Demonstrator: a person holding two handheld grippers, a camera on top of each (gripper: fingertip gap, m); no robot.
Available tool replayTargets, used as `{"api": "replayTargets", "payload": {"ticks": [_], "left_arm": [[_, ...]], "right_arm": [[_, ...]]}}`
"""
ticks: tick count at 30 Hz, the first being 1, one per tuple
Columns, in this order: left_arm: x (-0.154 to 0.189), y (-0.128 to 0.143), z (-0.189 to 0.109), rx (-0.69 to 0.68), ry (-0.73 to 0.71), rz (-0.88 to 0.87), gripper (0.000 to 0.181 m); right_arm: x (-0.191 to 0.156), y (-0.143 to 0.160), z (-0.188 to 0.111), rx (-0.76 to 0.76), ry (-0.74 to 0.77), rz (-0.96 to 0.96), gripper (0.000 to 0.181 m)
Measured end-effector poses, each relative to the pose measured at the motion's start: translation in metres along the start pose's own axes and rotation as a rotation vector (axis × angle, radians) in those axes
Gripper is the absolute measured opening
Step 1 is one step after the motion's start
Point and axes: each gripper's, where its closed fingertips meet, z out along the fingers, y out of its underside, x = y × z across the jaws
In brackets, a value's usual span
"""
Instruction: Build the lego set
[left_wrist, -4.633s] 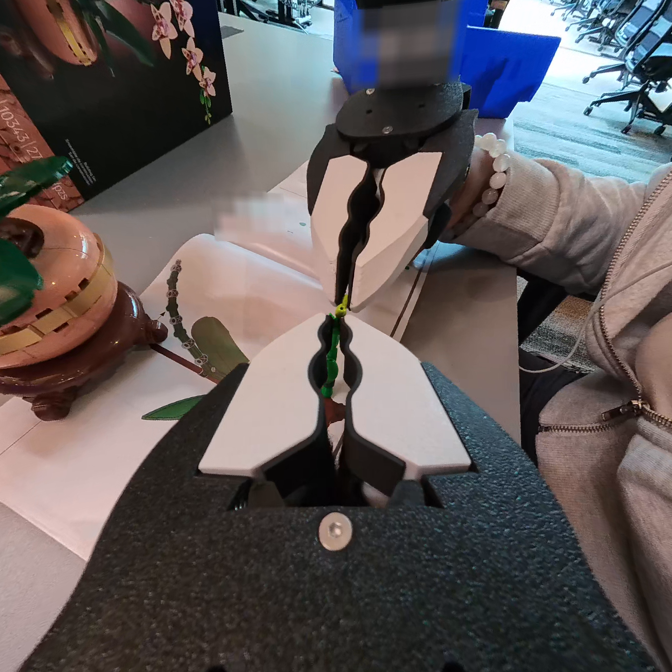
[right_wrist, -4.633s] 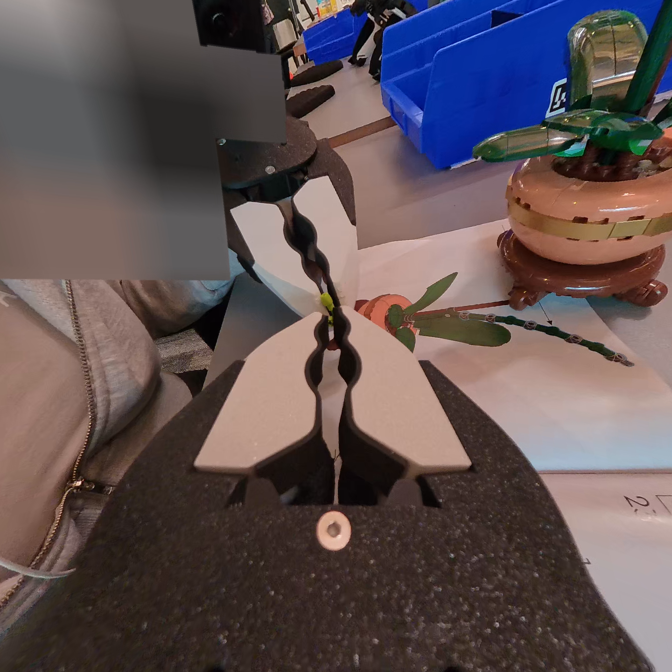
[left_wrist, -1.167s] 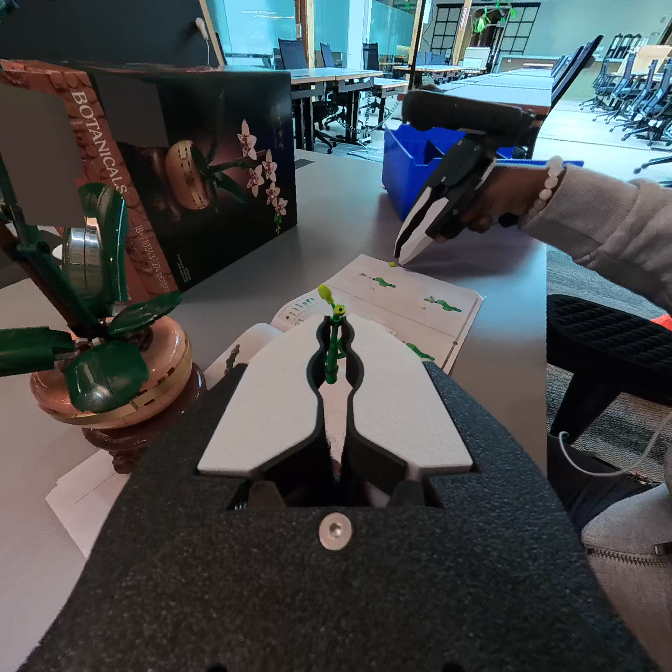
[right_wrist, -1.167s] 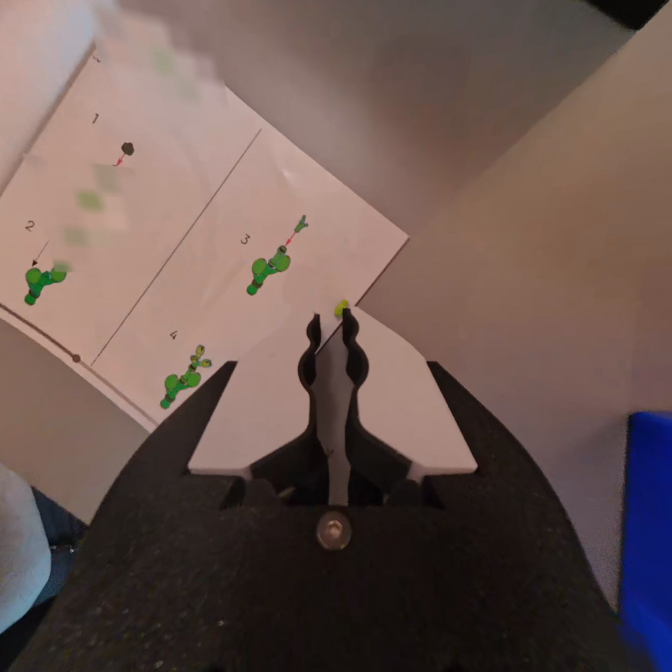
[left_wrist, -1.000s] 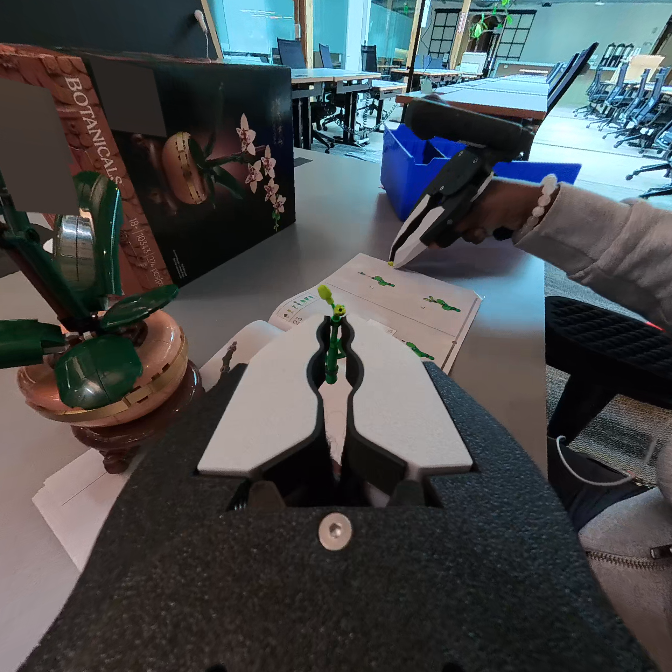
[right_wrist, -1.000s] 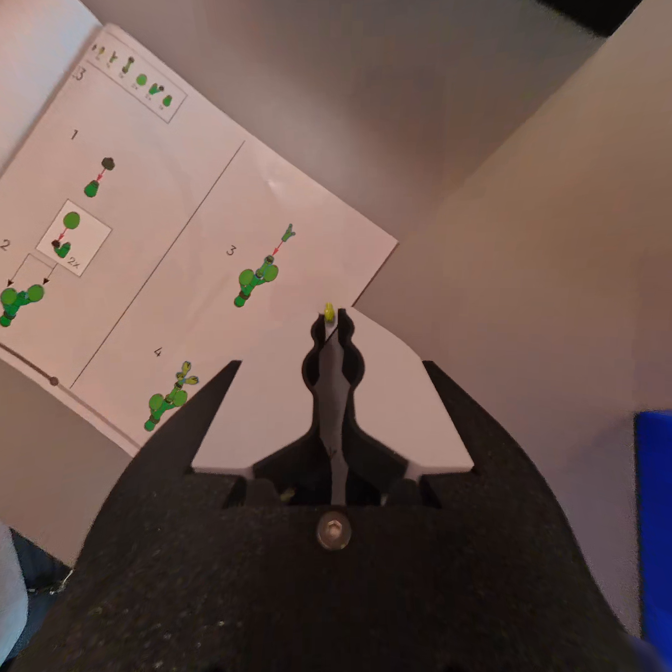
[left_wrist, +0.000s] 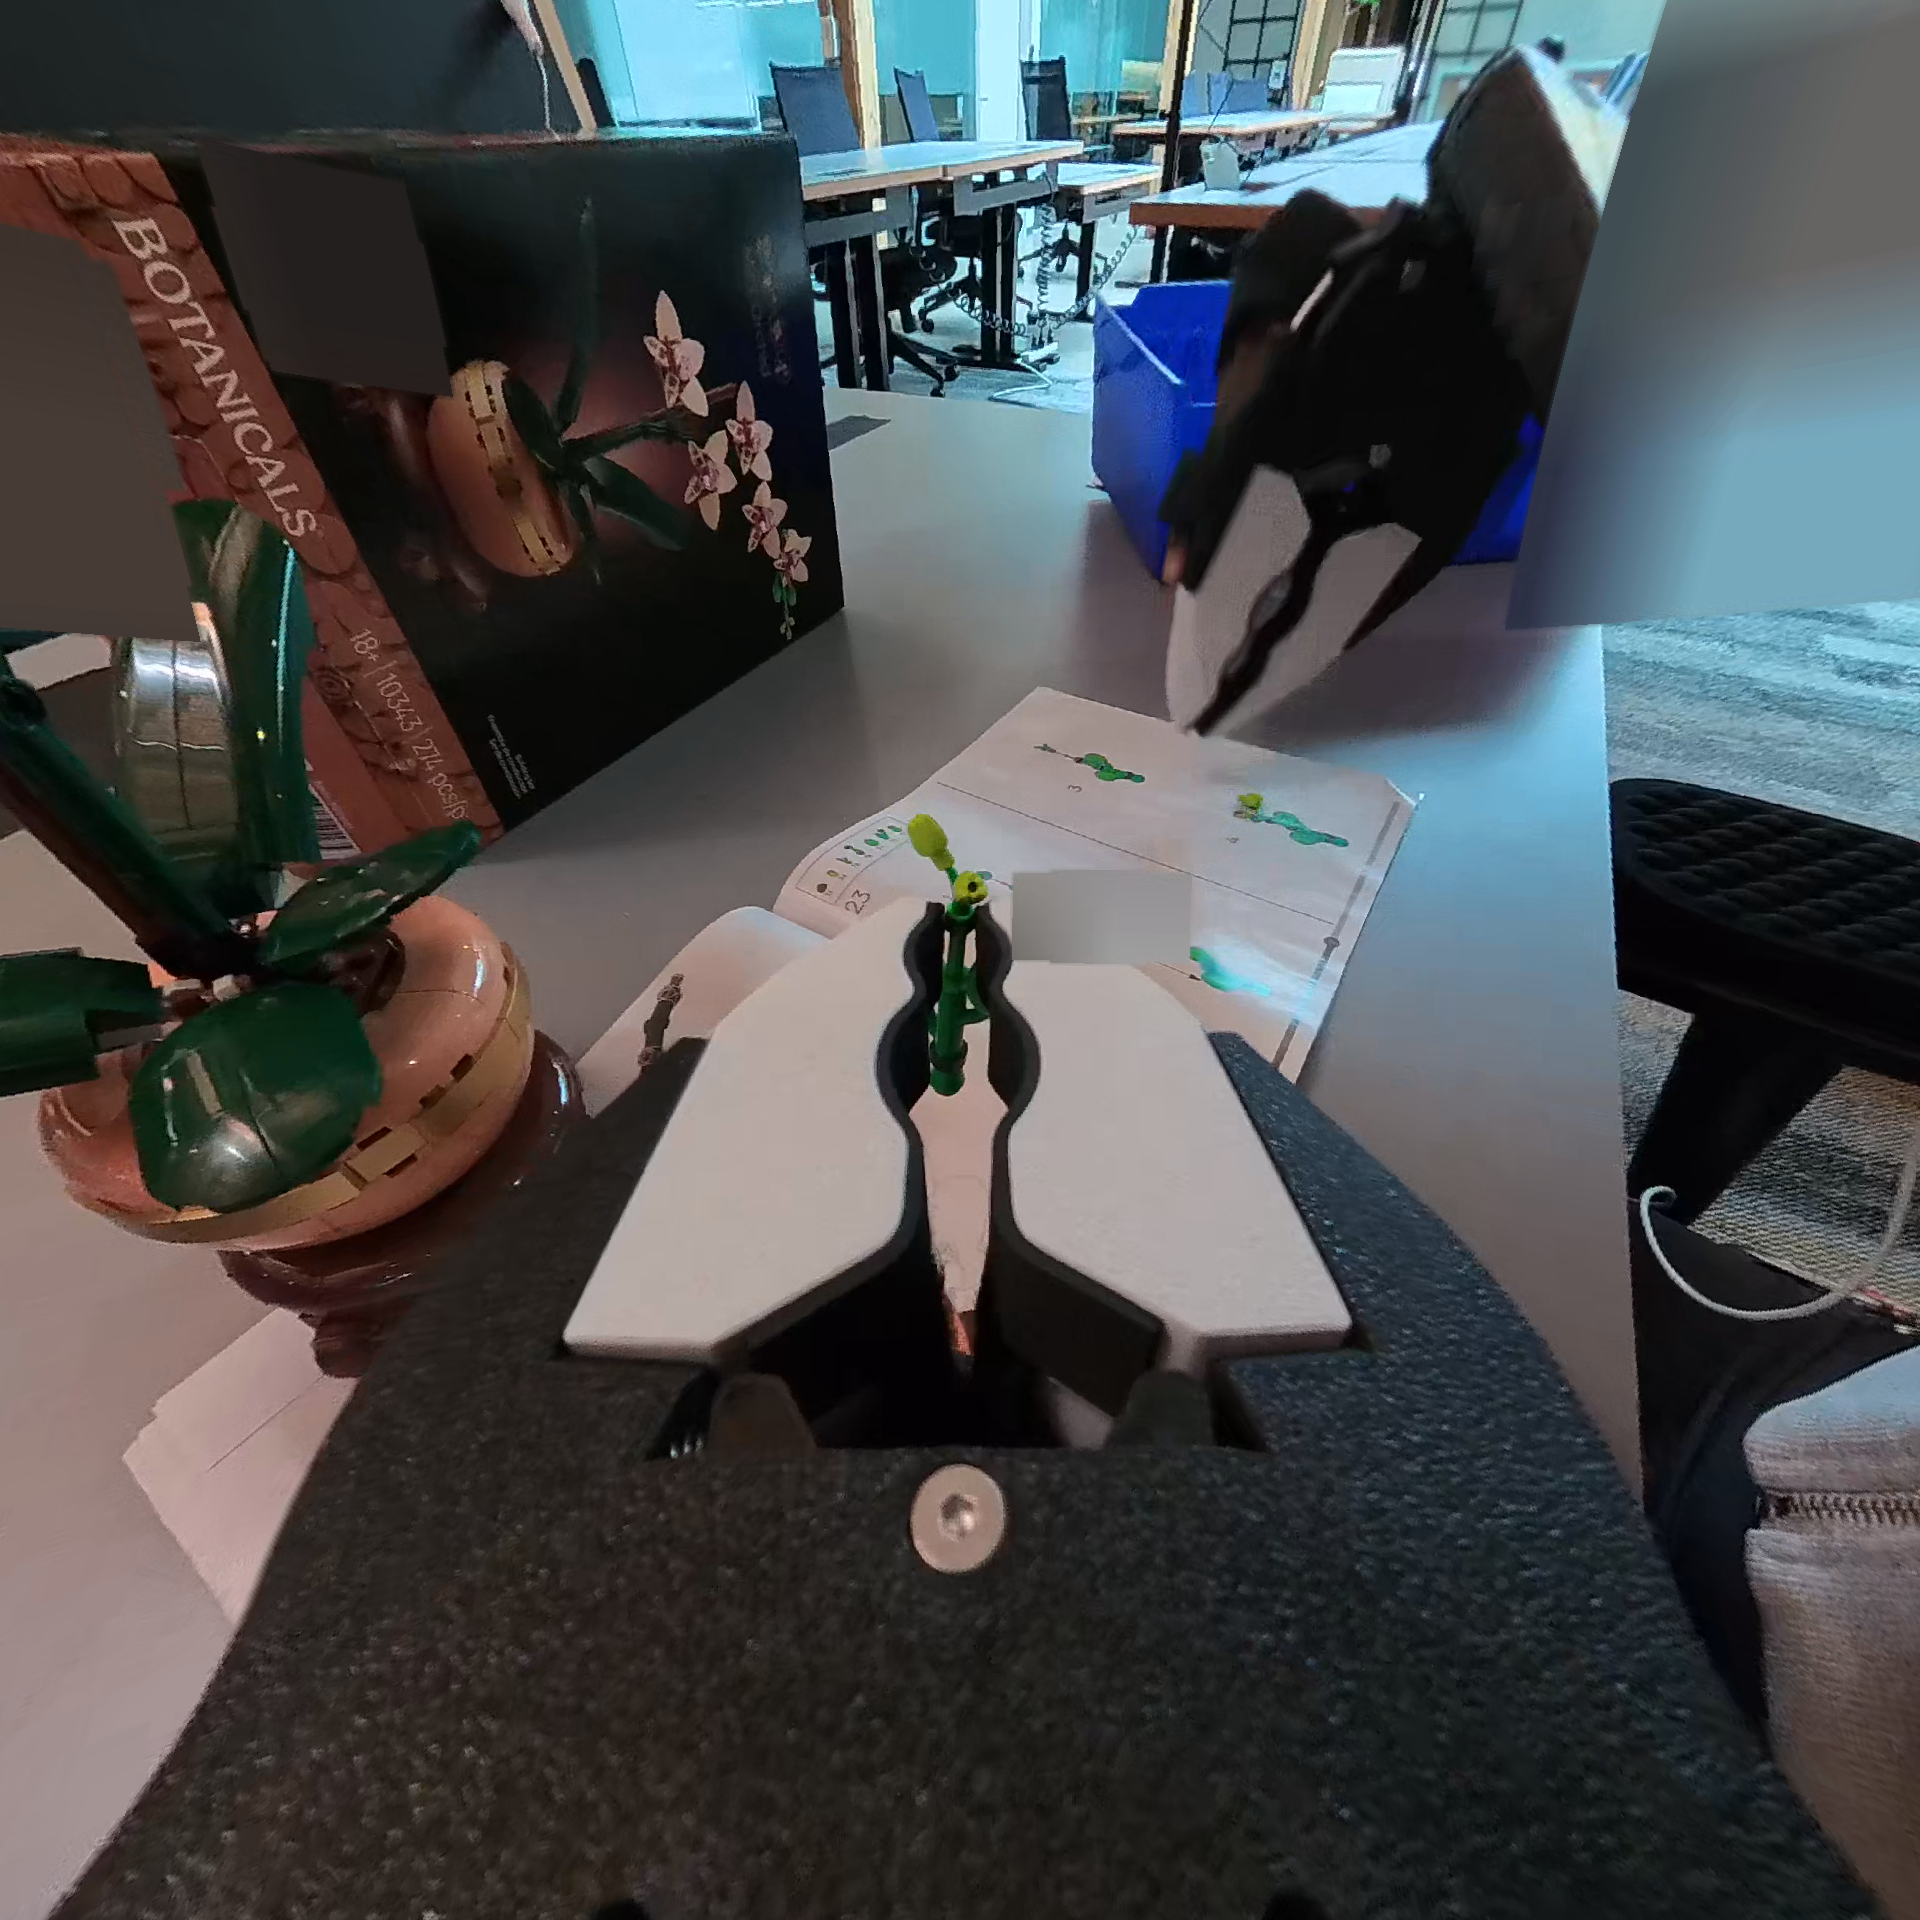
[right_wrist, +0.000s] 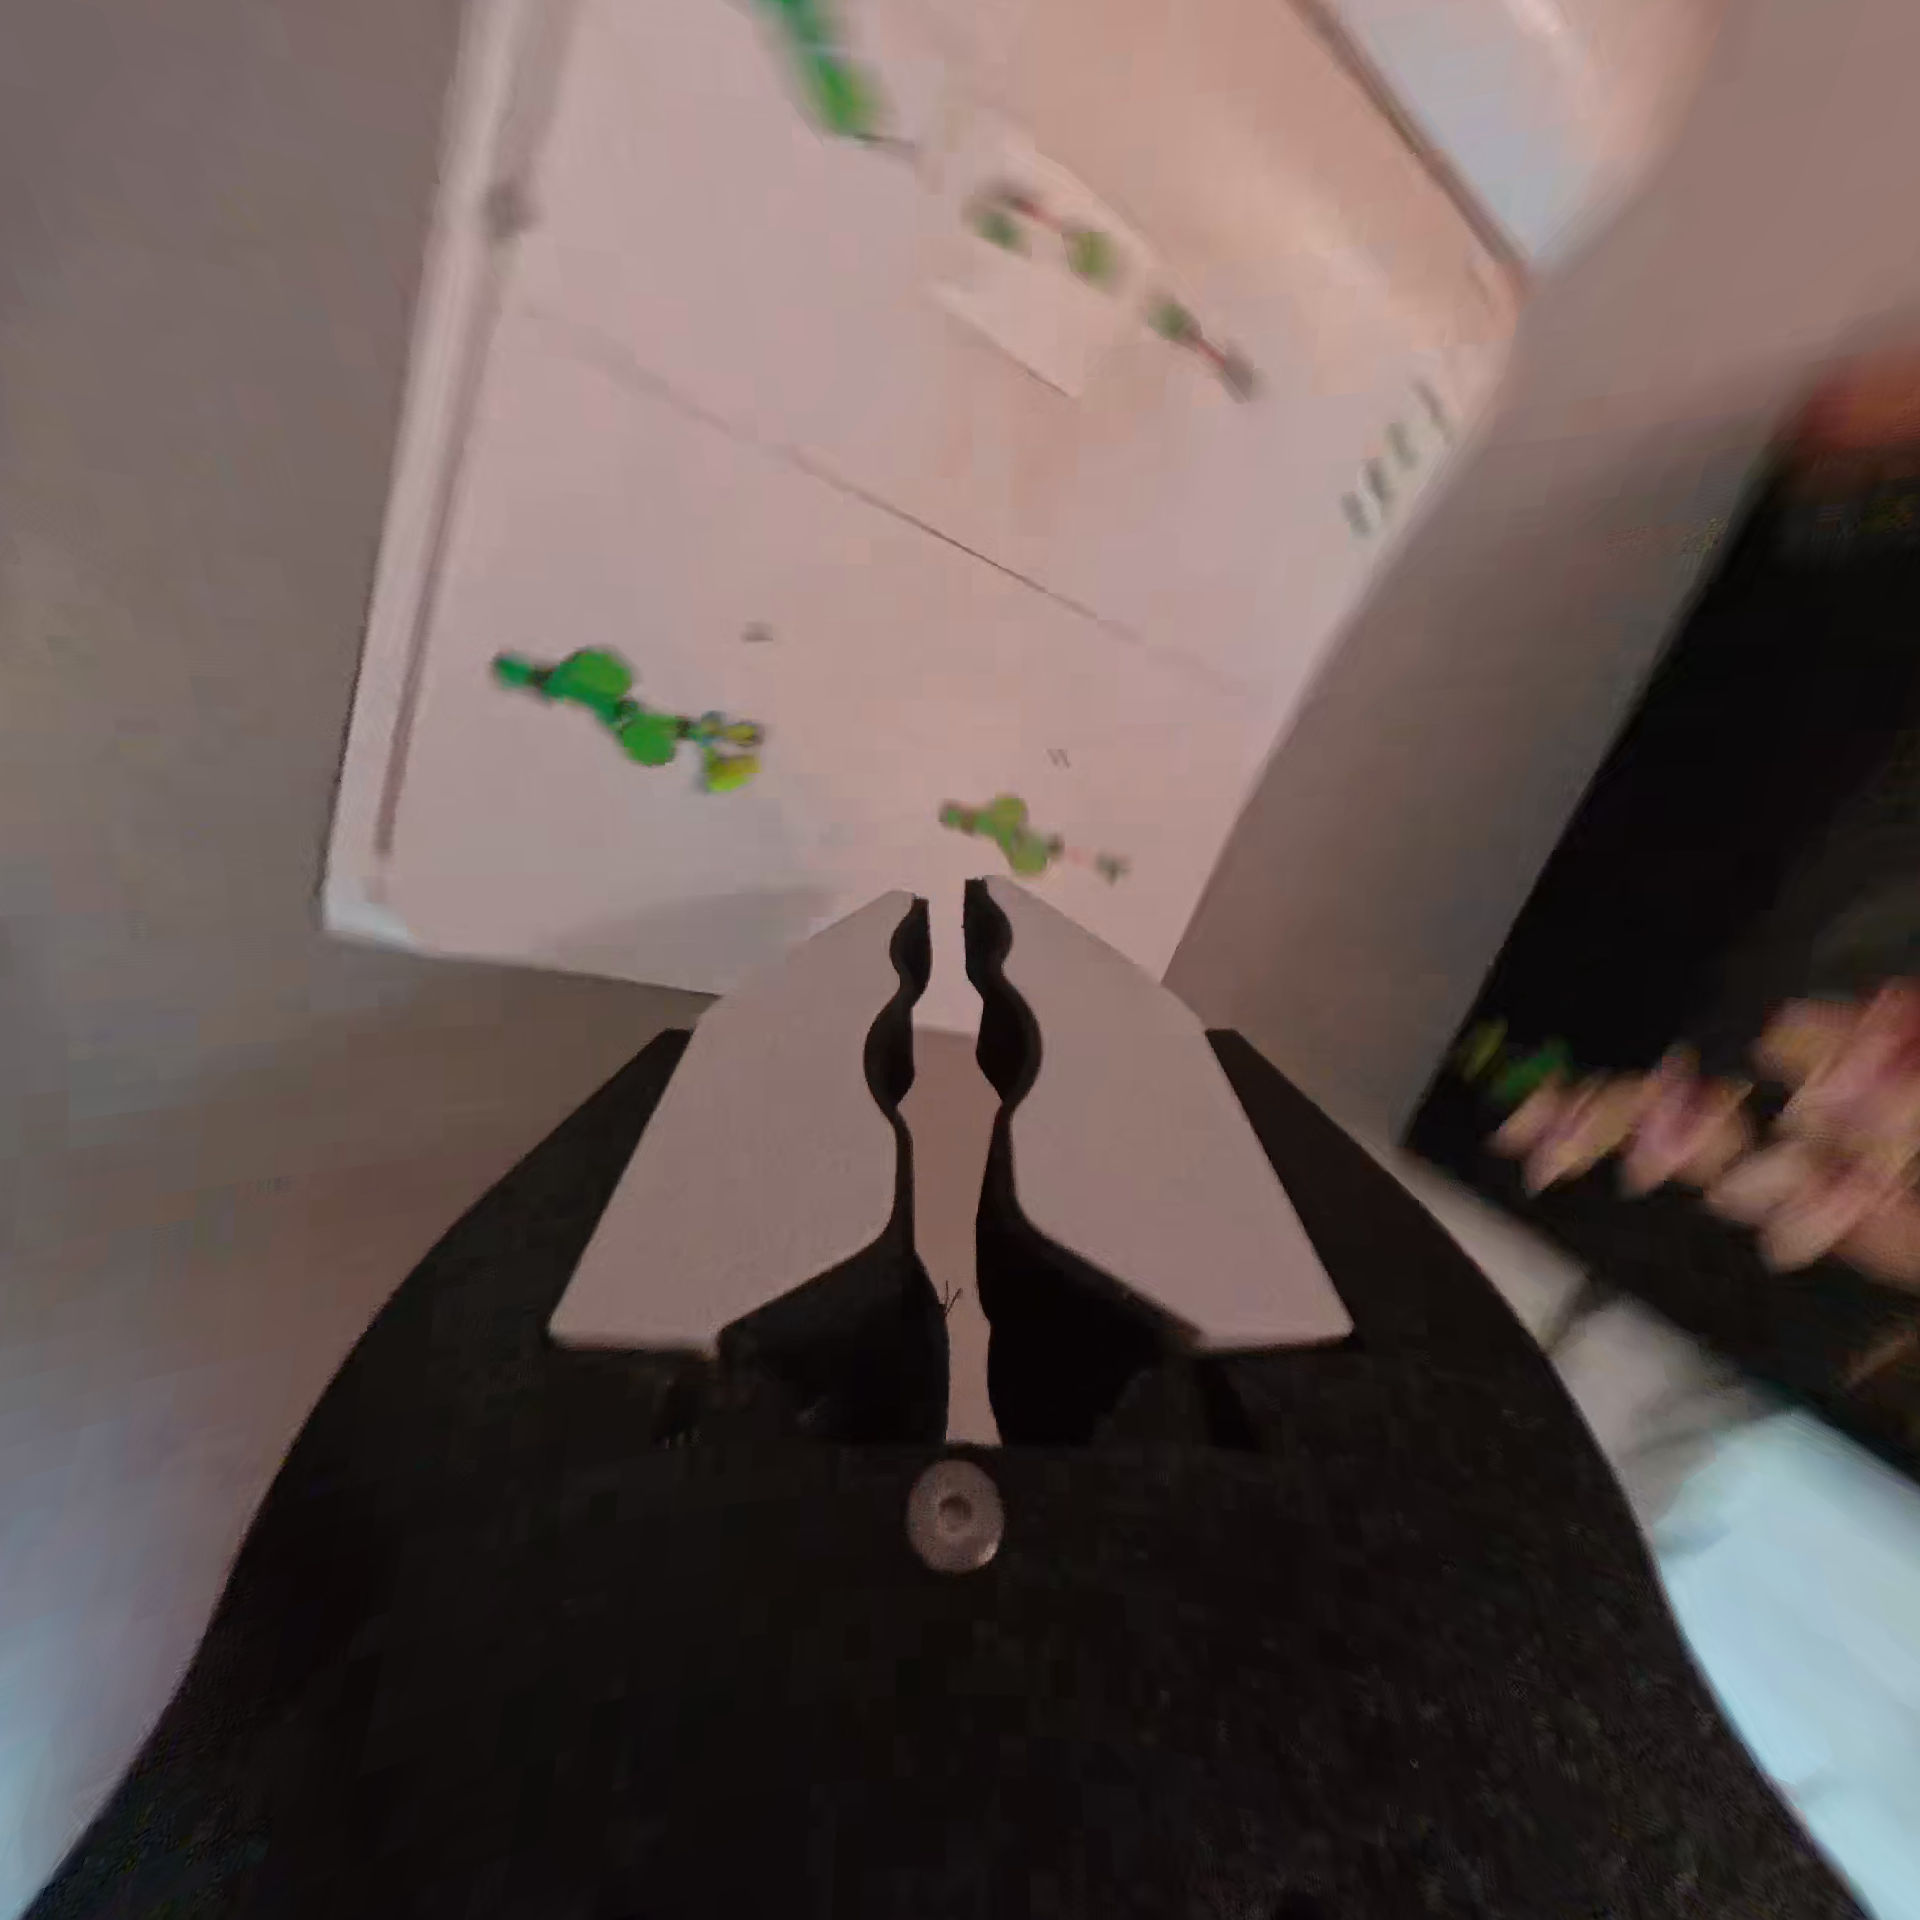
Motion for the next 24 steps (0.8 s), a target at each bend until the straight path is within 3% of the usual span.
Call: {"api": "replayTargets", "payload": {"ticks": [2,4,5,8,11,17,24], "left_arm": [[0.002,-0.002,-0.001,0.021,0.018,-0.023,0.005],[0.005,-0.004,0.0,0.041,0.041,-0.044,0.005],[0.006,-0.004,0.0,0.045,0.05,-0.05,0.005],[0.008,-0.003,0.001,0.045,0.059,-0.055,0.005],[0.009,-0.006,0.0,0.056,0.059,-0.05,0.004],[0.007,-0.004,0.0,0.061,0.063,-0.069,0.005],[0.005,-0.004,-0.001,0.065,0.052,-0.071,0.005]], "right_arm": [[-0.006,0.003,-0.008,0.079,-0.056,0.519,0.011],[-0.018,-0.027,-0.024,0.364,-0.216,0.838,0.018],[-0.02,-0.032,-0.03,0.44,-0.219,0.881,0.016],[-0.029,0.0,-0.018,0.245,-0.052,0.977,0.011],[-0.04,-0.016,-0.01,0.286,-0.074,1.172,0.01],[-0.045,-0.015,0.012,0.205,-0.041,1.131,0.005],[-0.043,-0.014,0.011,0.184,-0.052,1.141,0.006]]}}
